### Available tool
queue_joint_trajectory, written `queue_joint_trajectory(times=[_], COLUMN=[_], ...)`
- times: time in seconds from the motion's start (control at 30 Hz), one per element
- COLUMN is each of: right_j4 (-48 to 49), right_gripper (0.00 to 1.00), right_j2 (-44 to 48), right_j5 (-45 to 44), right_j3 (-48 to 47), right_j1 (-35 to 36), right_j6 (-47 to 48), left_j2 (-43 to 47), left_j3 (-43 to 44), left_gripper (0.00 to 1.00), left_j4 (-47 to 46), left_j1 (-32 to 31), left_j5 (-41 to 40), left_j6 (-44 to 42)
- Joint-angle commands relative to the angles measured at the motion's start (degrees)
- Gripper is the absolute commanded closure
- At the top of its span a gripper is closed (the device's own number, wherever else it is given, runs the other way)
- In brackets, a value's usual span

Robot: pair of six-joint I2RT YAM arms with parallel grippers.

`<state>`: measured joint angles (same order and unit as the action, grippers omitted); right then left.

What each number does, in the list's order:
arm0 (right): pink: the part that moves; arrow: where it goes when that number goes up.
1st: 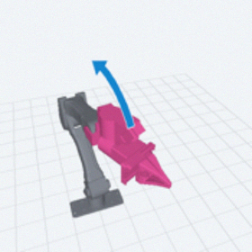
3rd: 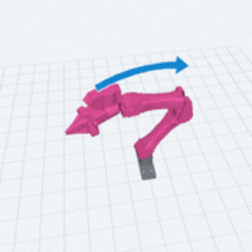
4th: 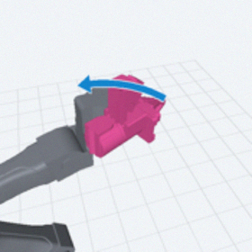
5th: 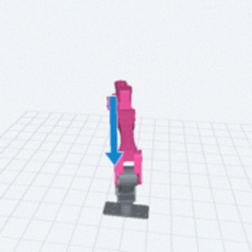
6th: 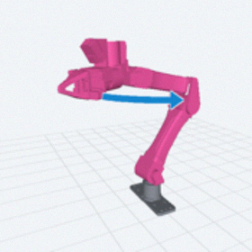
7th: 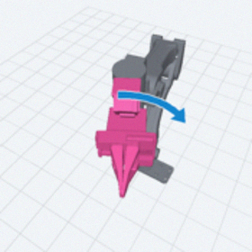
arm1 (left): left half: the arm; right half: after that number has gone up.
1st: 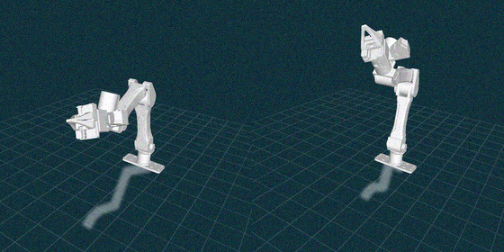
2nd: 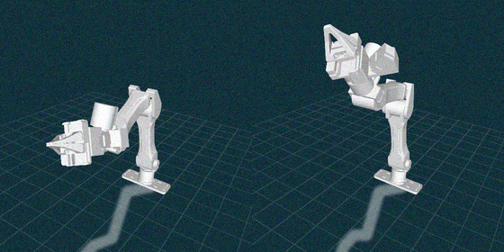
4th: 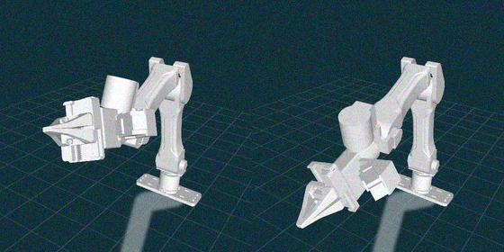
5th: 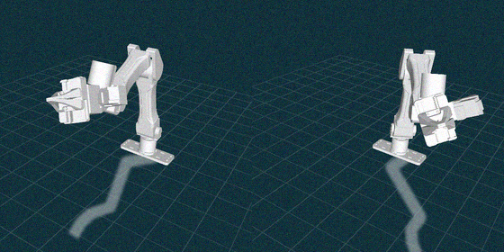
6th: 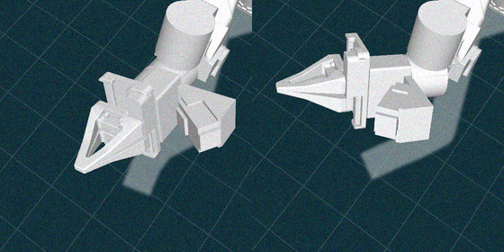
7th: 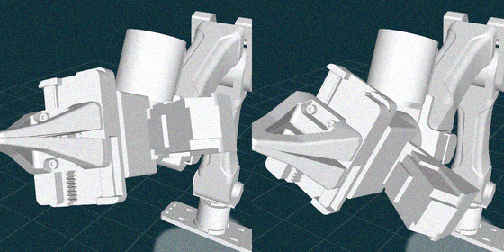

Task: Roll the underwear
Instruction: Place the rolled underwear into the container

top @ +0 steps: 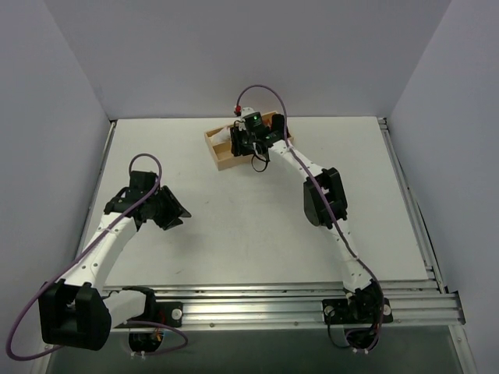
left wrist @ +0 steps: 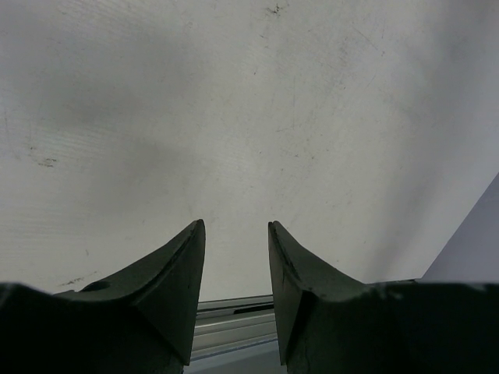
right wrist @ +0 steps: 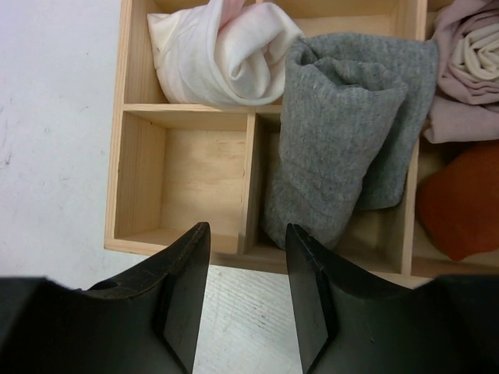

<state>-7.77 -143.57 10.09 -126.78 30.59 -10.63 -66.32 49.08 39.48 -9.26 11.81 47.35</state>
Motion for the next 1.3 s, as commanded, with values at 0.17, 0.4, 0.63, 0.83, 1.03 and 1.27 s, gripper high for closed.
queue_joint_trajectory(times=[0.17, 0.4, 0.63, 0.83, 1.03, 1.27], right_j4=[-2.2, -1.9, -0.5, 4.0, 1.6, -4.1], right_gripper=[0.68, 0.89, 0.99, 0.98, 0.82, 0.74], right_j2=[-4.5, 0.8, 8.2, 15.1, 16.7, 21.1], right_j5=[-1.4, -3.1, -7.1, -9.6, -11.8, -12.0], right_j3=[-4.7, 3.5, 15.4, 25.6, 23.9, 18.9], right_j1=[1.8, 3.9, 9.3, 15.0, 16.4, 12.7], right_j6=[-0.3, -1.0, -11.2, -20.4, -20.9, -17.9], left_j2=[0.7, -1.6, -11.0, -16.0, -18.0, -23.1], left_j3=[-0.7, 2.1, 9.0, 13.8, 11.5, 10.9], left_gripper=[0.54, 0.54, 0.54, 0.54, 0.53, 0.53], left_j4=[-1.0, -1.4, -4.0, -5.4, -11.9, -11.7], left_j1=[0.5, 1.1, 3.5, 4.7, 4.6, 3.8], left_j5=[0.8, -2.1, -4.1, -0.6, 2.4, 0.7], left_j6=[-0.3, -1.7, -2.4, -2.5, -0.9, -2.0])
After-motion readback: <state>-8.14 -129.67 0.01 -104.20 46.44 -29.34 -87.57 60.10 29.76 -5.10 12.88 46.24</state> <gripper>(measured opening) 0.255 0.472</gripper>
